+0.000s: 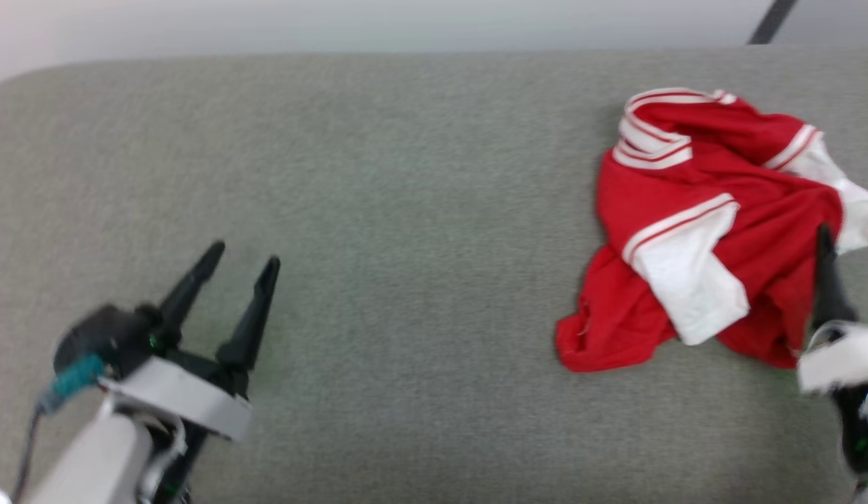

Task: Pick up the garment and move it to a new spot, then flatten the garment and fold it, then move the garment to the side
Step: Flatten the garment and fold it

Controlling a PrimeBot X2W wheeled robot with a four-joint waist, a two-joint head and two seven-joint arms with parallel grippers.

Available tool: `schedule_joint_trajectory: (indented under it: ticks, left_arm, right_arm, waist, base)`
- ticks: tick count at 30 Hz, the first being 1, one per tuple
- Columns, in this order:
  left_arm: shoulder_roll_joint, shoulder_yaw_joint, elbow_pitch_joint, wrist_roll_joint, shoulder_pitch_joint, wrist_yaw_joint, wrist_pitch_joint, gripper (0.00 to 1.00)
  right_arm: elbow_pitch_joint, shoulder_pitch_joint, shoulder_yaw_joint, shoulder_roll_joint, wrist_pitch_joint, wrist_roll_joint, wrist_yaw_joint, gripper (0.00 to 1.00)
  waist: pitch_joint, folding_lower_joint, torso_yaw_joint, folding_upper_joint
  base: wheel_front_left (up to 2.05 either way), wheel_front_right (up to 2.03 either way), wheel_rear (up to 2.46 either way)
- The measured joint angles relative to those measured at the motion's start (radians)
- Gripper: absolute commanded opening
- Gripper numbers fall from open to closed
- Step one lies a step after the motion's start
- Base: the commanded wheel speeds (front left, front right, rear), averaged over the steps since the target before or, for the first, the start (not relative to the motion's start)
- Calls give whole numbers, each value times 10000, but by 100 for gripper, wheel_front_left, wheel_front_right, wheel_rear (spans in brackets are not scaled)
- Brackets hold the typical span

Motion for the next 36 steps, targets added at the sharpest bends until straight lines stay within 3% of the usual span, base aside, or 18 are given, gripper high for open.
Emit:
schedule_joint_trajectory:
  ticks: [4,7,12,16,24,29,36]
  left_arm:
    - [1095,-1022,-213,-644,-1088,0,880,100]
    - [1662,-2008,-564,-1352,-2194,0,2328,100]
    - [1967,-3960,-1160,-2150,-4393,-13,4203,100]
    - [1446,-5705,-1045,-2638,-6356,-13,5172,100]
    - [-63,-9170,-382,-4846,-8751,-17,7394,100]
    - [-723,-9599,119,-5264,-9308,-17,8059,100]
    - [-1139,-9660,865,-5206,-9254,-15,8213,100]
  right_arm:
    - [-1590,1329,848,42,-109,-504,2,100]
    - [-2414,2204,1467,274,2,-999,4,100]
    - [-3112,2924,2067,786,92,-1266,4,100]
    - [-3296,3148,2119,1078,-75,-1346,4,100]
    - [-3377,3127,2071,1386,-412,-1442,4,100]
    - [-3398,3030,2303,1521,-593,-1407,4,100]
    - [-3062,2822,2805,1592,-844,-1172,4,100]
  waist:
    - [-197,0,-393,0]
    - [-299,0,-736,0]
    - [-319,0,-1350,0]
    - [-145,0,-1815,0]
    - [456,0,-2711,0]
    - [807,0,-3278,0]
    - [1215,0,-4071,0]
  base:
    - [0,0,0]
    - [0,0,0]
    - [0,0,0]
    - [0,0,0]
    - [0,0,0]
    - [0,0,0]
    - [0,0,0]
